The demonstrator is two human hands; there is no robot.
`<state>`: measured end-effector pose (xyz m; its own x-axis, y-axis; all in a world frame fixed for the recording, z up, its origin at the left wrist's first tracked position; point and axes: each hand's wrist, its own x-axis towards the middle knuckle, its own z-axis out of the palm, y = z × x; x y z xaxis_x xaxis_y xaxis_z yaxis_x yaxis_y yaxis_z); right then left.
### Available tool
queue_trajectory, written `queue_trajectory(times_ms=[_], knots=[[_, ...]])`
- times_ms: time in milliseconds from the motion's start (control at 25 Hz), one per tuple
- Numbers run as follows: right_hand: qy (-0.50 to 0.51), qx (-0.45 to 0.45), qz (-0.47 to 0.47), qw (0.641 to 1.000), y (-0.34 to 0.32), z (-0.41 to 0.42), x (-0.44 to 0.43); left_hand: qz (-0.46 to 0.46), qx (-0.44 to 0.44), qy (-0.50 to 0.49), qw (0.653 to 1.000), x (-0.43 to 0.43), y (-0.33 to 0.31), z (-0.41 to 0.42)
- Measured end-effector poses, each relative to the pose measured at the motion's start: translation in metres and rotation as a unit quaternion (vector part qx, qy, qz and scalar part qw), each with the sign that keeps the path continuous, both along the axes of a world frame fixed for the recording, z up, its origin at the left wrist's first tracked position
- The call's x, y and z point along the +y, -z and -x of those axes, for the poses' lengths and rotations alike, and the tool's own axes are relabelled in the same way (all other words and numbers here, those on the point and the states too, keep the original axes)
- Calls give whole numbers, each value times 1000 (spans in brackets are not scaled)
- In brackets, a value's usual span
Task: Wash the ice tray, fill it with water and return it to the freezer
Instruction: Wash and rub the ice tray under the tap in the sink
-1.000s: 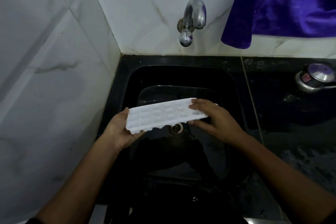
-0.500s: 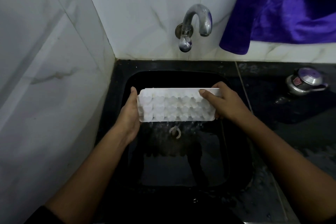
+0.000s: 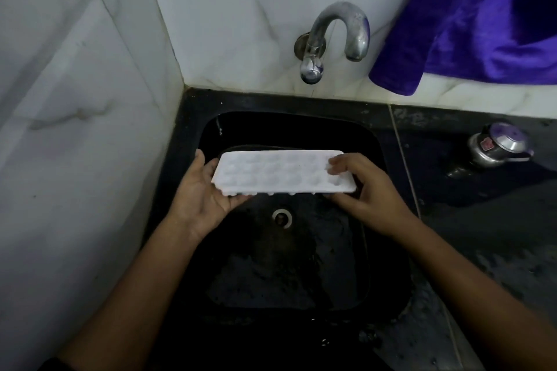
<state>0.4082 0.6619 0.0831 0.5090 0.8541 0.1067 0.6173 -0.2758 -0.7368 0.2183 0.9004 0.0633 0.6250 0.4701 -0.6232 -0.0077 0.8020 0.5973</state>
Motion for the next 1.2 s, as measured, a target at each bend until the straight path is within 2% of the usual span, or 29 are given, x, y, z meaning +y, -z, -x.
queue_trajectory(times_ms=[120,200,320,400,480,600,840,1200], knots=[[-60,12,89,994,7,-1,-2,-2,15,9,1000,4,14,4],[-54,33,102,993,9,-10,9,-22,22,8,999,7,20,4],[74,148,62,984,9,-40,44,-22,10,-12,1000,14,25,0],[163,300,52,939,-1,-63,74,-23,1,-20,1000,16,28,-3],[185,440,15,878,-13,-87,103,-35,5,-25,999,18,29,-7],[170,535,-39,826,-30,-114,141,-45,5,-33,998,19,30,-13],[170,546,-81,816,-41,-127,183,-41,4,-34,999,24,25,-23],[188,442,-28,877,-47,-126,189,-26,6,-40,999,22,26,-22]])
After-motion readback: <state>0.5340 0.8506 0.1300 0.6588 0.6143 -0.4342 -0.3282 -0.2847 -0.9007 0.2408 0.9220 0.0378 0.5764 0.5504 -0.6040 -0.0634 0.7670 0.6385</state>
